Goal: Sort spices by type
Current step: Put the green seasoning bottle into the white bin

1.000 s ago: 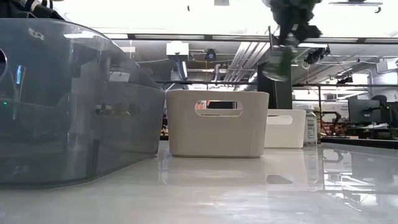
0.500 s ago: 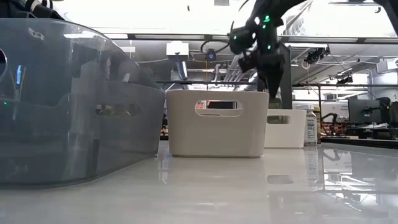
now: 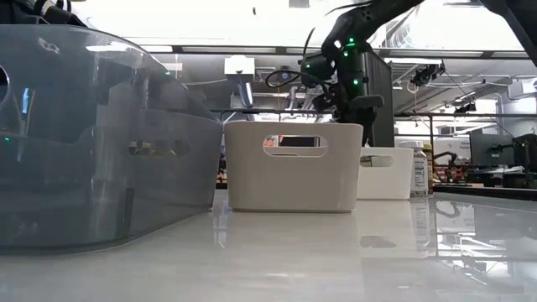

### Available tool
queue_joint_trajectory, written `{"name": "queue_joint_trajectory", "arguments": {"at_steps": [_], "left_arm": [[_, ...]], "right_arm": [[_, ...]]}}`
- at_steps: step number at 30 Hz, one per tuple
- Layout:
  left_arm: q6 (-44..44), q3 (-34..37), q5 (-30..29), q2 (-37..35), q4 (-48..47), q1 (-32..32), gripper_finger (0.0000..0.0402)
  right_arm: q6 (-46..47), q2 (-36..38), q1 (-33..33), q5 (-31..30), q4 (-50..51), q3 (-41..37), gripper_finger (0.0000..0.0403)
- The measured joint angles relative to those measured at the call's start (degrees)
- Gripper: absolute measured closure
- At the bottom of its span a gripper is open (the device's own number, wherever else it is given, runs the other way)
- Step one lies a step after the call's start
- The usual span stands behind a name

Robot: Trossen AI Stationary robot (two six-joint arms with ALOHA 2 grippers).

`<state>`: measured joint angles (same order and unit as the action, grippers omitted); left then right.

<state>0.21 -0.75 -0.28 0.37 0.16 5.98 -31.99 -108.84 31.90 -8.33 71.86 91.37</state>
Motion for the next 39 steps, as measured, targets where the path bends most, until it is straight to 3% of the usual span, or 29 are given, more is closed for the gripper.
{"name": "queue_joint_trajectory", "arguments": {"at_steps": [19, 27, 31, 39], "left_arm": [[0.0, 0.02, -0.01, 0.01, 0.0, 0.0, 0.0401], [0.0, 0.02, 0.0, 0.0, 0.0, 0.0, 0.0401], [0.0, 0.01, -0.01, 0.0, 0.0, 0.0, 0.0401], [0.0, 0.0, 0.0, 0.01, 0.0, 0.0, 0.0401]], "right_arm": [[2.73, 0.0, 0.26, -0.07, 1.64, 0.0, 0.0183], [3.24, 0.0, 0.26, -0.2, 2.68, 0.0, 0.0142], [1.35, 0.0, 0.19, -3.69, 2.89, 0.01, 0.0123], [0.44, 0.17, 0.19, -3.4, 7.14, 5.07, 0.0119]]}}
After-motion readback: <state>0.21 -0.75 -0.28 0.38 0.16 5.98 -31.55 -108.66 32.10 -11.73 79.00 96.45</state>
